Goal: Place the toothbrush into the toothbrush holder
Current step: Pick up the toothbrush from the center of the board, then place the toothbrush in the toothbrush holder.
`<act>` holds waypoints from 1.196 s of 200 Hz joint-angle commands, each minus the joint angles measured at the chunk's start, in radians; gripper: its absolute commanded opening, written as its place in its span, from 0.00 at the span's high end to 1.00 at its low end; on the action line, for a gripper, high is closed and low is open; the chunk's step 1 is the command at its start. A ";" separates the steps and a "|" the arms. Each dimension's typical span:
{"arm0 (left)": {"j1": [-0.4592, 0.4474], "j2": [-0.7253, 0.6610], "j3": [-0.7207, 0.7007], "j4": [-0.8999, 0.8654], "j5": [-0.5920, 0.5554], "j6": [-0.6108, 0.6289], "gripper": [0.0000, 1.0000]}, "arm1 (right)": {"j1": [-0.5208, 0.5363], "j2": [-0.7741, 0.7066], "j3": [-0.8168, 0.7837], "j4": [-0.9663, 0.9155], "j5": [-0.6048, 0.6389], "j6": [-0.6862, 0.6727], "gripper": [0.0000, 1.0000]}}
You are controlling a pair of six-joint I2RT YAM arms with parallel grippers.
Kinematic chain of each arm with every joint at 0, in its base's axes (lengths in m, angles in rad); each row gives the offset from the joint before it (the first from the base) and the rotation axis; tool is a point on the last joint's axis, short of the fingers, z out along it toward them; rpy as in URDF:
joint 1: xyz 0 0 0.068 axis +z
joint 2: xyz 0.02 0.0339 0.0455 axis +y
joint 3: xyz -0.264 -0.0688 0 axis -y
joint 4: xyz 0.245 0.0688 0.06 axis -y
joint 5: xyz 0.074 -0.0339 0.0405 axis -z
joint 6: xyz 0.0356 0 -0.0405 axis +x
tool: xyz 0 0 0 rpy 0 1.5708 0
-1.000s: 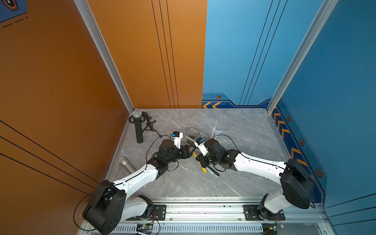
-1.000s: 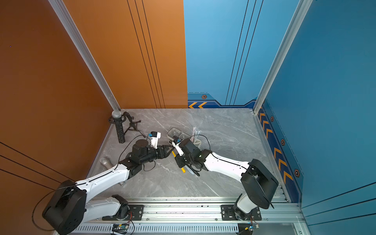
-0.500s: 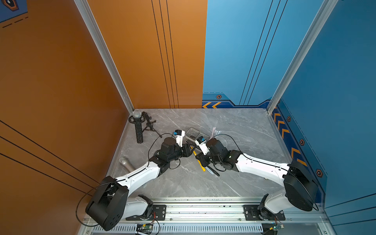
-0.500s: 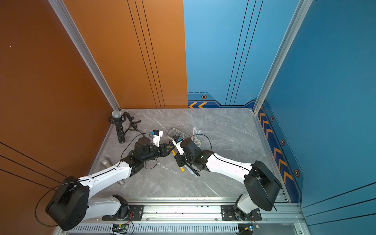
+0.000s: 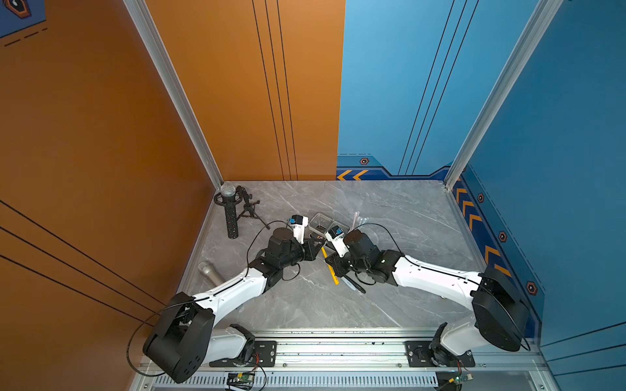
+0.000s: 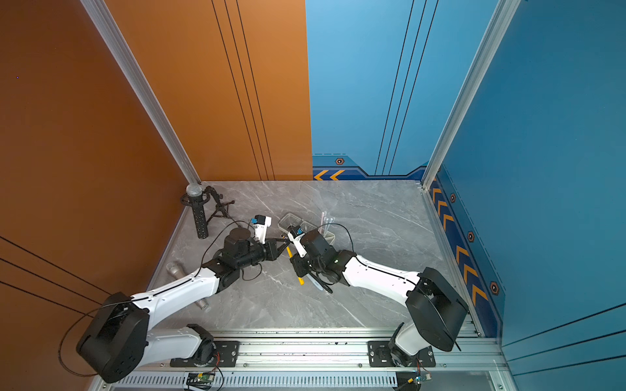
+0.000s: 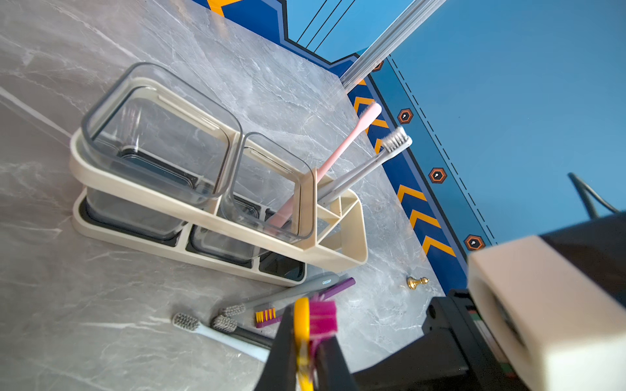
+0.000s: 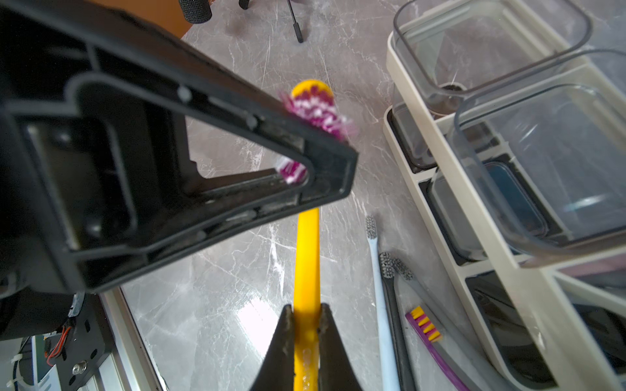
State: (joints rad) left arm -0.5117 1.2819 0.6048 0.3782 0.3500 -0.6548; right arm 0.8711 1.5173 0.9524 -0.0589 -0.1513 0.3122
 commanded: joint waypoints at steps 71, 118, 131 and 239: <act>-0.001 0.002 0.079 0.008 0.046 0.040 1.00 | -0.009 -0.093 -0.069 0.018 0.144 0.044 0.74; 0.005 0.016 0.163 0.008 0.033 0.061 1.00 | -0.013 -0.302 -0.182 0.017 0.357 0.103 0.52; 0.003 0.030 0.202 0.009 0.025 0.080 1.00 | -0.019 -0.379 -0.213 -0.014 0.434 0.133 0.50; -0.086 0.194 0.418 0.157 -0.236 0.319 1.00 | -0.194 -0.665 -0.308 -0.254 0.565 0.250 0.48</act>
State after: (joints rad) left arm -0.5716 1.4345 0.9947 0.4564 0.1600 -0.4202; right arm 0.7120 0.8814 0.6621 -0.2707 0.3836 0.5476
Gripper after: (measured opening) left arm 0.101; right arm 0.522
